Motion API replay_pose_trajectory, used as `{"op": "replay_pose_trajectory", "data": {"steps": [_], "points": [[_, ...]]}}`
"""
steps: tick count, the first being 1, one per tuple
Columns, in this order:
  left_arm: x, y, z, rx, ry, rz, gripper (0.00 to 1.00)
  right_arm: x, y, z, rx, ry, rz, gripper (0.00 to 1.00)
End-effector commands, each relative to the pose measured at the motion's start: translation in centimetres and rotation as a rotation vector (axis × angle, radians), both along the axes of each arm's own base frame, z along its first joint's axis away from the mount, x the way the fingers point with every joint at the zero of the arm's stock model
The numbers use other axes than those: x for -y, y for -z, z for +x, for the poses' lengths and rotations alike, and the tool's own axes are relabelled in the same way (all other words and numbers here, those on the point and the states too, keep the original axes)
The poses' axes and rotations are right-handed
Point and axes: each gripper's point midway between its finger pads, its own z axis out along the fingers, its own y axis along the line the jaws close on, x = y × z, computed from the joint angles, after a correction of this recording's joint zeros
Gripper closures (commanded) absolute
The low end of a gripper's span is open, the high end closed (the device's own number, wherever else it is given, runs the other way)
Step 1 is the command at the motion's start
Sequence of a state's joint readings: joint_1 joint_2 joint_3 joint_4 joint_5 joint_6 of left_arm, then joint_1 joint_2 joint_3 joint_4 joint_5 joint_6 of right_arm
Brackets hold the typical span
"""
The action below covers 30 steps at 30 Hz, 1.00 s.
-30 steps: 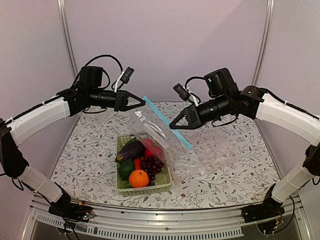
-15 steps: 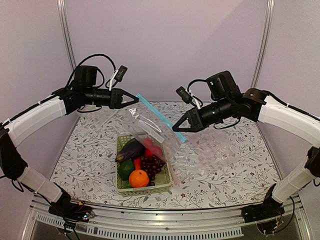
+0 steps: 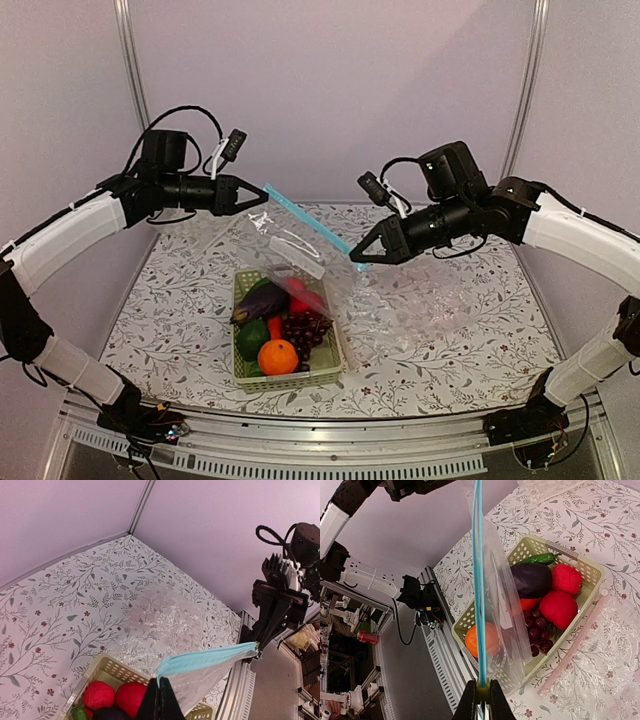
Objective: Place the food in the zip-top bag and seal the zipper
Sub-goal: Unzip the zipper from the zipper food storage bag.
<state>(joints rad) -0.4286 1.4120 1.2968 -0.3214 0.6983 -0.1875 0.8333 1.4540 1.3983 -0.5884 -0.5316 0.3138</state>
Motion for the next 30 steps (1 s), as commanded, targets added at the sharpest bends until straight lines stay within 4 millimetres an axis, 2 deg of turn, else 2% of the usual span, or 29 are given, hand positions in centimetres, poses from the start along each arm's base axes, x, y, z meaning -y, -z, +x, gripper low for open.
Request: {"op": "replay_pose_trajectory", "data": {"steps": [1, 8, 12, 14, 17, 20, 23, 30], "points": [[-1.9, -2.0, 1.1, 0.070, -0.079, 0.012, 1.00, 0.9, 1.0, -1.0, -0.028, -0.001, -0.047, 0.96], [-2.2, -2.0, 1.2, 0.074, -0.091, 0.020, 1.00, 1.1, 1.2, -1.0, -0.027, 0.002, -0.058, 0.93], [-1.6, -2.2, 0.6, 0.074, -0.036, -0.003, 1.00, 1.0, 1.2, -0.9, -0.028, 0.005, -0.059, 0.83], [-0.9, -2.4, -0.4, 0.077, 0.028, -0.027, 1.00, 1.0, 1.1, -0.9, -0.023, 0.004, -0.056, 0.75], [0.7, -2.6, -2.6, 0.086, 0.146, -0.050, 1.00, 1.0, 0.7, -0.6, -0.007, 0.014, -0.049, 0.54], [2.0, -2.5, -4.5, 0.088, 0.240, -0.058, 1.00, 1.1, 0.1, -0.1, 0.026, 0.038, -0.039, 0.43], [3.1, -2.2, -6.1, 0.085, 0.314, -0.050, 1.00, 1.3, -0.3, 1.0, 0.086, 0.089, -0.035, 0.37], [4.8, -1.6, -9.0, 0.066, 0.436, -0.034, 1.00, 1.7, -3.3, 2.1, 0.247, 0.137, 0.028, 0.26]]}}
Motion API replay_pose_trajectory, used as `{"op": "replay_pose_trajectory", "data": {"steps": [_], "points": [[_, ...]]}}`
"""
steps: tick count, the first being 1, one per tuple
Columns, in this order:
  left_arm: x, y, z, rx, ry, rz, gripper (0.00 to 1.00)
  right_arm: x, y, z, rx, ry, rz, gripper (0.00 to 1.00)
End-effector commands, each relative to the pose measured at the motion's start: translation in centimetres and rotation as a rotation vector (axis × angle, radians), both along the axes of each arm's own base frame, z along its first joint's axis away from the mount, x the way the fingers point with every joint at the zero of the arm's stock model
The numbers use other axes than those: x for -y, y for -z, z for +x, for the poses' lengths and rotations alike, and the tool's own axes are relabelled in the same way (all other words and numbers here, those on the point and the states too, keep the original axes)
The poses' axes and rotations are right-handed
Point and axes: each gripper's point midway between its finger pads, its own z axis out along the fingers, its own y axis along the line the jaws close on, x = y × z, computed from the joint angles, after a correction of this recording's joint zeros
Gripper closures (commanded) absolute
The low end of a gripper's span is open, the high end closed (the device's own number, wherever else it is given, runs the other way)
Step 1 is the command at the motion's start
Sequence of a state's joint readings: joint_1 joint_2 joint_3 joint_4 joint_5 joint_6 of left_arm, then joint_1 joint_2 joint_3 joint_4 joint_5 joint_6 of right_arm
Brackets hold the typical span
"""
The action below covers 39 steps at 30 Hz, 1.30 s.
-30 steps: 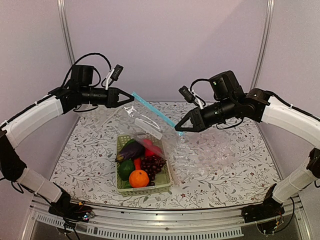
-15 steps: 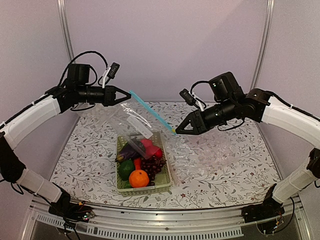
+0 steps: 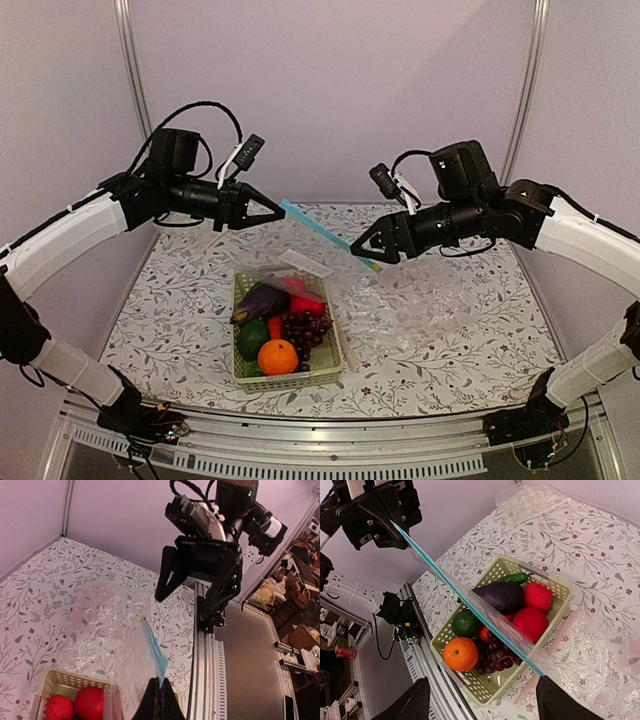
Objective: Place the food in the zip-top bag and seal the zipper
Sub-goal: Unzip the zipper from the zipper food storage bag, then pass from the left arm to the right
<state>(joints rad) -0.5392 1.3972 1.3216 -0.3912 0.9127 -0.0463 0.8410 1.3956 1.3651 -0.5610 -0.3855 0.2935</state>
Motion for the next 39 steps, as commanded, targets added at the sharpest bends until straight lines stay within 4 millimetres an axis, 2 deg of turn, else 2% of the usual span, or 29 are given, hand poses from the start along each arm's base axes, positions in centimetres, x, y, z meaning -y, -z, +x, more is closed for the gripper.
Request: {"op": "replay_pose_trajectory", "data": {"steps": [1, 7, 14, 18, 34, 39], "points": [[0.9, -0.1, -2.1, 0.012, 0.100, 0.008, 1.00, 0.4, -2.9, 0.8, 0.156, 0.035, 0.046, 0.26], [1.1, 0.0, -2.6, 0.008, 0.124, 0.005, 1.00, 0.2, -2.8, 1.1, 0.187, 0.009, 0.017, 0.24], [1.2, -0.2, -2.9, 0.012, 0.137, 0.001, 1.00, -0.9, 0.0, 1.5, 0.144, -0.035, -0.059, 0.23], [1.2, -0.2, -3.0, 0.013, 0.140, 0.002, 1.00, -1.1, 0.6, 2.3, 0.130, -0.014, -0.076, 0.22], [1.1, -0.4, -3.2, 0.022, 0.145, 0.000, 1.00, -0.7, 0.8, 3.8, 0.094, 0.016, -0.057, 0.22], [1.1, -0.4, -3.2, 0.023, 0.143, 0.001, 1.00, -0.8, 1.9, 3.9, 0.078, 0.009, -0.073, 0.22]]}}
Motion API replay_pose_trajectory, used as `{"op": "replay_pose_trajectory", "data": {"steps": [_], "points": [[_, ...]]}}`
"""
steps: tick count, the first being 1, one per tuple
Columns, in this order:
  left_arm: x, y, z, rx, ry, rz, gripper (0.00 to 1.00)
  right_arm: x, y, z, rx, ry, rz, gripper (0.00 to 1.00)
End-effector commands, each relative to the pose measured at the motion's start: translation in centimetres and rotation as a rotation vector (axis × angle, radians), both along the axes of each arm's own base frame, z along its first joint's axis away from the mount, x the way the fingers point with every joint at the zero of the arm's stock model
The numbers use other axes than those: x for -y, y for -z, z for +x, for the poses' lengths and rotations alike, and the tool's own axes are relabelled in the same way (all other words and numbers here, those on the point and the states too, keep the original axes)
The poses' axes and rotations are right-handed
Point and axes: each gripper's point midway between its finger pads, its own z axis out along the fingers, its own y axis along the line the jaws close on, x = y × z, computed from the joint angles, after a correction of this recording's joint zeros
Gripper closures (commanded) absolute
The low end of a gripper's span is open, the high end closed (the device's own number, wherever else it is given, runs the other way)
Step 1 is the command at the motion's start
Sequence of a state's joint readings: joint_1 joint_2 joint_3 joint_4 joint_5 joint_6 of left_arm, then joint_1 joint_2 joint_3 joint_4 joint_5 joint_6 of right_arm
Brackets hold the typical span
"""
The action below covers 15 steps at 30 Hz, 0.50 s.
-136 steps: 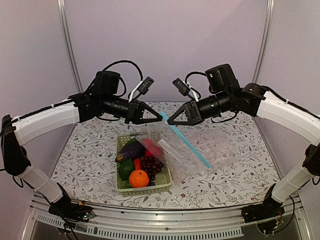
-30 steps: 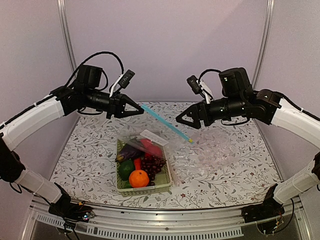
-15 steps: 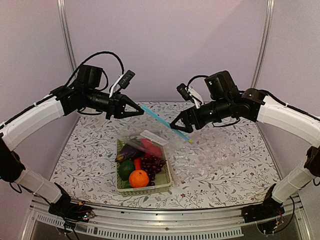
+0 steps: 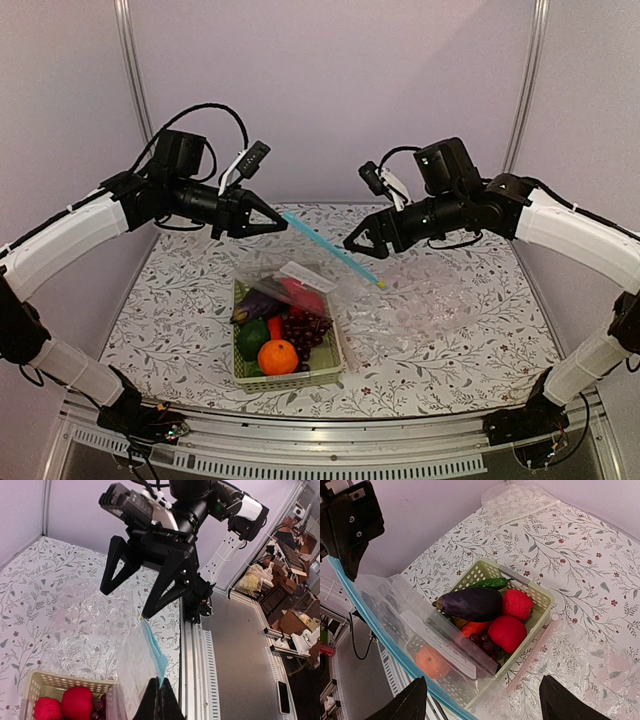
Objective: Place the food in the zip-top bag and seal the zipper
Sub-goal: Pass from the left arm to the right
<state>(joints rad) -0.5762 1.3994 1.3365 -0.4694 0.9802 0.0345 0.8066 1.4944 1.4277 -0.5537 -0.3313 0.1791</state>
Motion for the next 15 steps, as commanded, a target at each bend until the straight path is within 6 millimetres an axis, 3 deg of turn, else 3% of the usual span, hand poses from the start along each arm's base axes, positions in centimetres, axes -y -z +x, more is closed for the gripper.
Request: {"op": "replay_pose_trajectory", "data": {"steps": [1, 15], "points": [[0.3, -0.6, -0.5, 0.017, 0.025, -0.007, 1.00, -0.4, 0.8, 0.2, -0.023, -0.010, -0.004, 0.22], [0.3, -0.5, -0.5, 0.020, 0.021, -0.004, 1.00, -0.7, 2.2, -0.4, -0.068, -0.052, -0.021, 0.22]]}}
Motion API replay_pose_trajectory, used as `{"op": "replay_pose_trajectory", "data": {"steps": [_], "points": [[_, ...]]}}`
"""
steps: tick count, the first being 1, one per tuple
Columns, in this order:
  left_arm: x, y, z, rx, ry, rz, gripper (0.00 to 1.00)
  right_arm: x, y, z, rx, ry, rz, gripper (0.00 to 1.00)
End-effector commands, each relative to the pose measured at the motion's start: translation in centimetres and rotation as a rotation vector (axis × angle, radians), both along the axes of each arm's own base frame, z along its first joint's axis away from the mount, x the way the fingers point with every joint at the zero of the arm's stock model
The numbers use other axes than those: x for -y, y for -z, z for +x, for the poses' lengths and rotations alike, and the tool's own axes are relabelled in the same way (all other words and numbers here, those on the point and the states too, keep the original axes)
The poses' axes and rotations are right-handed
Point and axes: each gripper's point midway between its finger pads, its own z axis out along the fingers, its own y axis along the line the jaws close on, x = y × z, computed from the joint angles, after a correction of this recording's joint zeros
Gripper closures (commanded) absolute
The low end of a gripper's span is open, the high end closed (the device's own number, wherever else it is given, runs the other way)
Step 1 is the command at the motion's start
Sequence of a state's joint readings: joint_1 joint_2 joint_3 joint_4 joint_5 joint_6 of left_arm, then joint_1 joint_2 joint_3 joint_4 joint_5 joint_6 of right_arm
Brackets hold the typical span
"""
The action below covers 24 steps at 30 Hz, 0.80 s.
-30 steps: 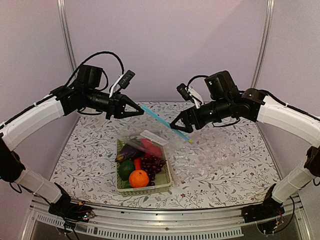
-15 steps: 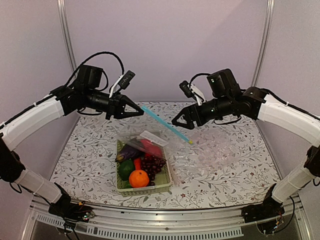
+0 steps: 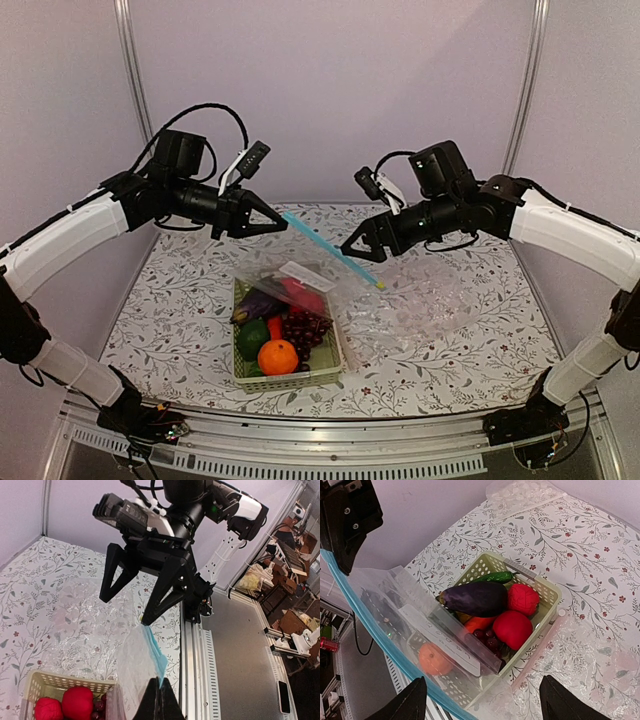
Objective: Place the food in the zip-top bag and seal the zipper
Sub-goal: Pass from the left arm to the right
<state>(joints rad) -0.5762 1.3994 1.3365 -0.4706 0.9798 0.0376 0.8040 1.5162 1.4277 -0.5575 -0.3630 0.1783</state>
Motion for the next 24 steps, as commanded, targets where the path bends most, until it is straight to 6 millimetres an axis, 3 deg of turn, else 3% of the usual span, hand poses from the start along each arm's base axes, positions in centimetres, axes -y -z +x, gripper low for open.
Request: {"op": "replay_pose_trajectory", "data": {"steps": [1, 11, 24], "points": [[0.3, -0.5, -0.4, 0.018, 0.019, -0.003, 1.00, -0.3, 1.3, -0.3, -0.042, -0.034, -0.013, 0.22], [0.3, -0.4, -0.3, 0.020, 0.014, 0.000, 1.00, -0.8, 1.9, -1.1, -0.075, -0.091, -0.005, 0.22], [0.3, -0.3, -0.3, 0.013, 0.017, 0.002, 1.00, -0.8, 0.8, -1.4, -0.048, -0.097, 0.029, 0.22]]}}
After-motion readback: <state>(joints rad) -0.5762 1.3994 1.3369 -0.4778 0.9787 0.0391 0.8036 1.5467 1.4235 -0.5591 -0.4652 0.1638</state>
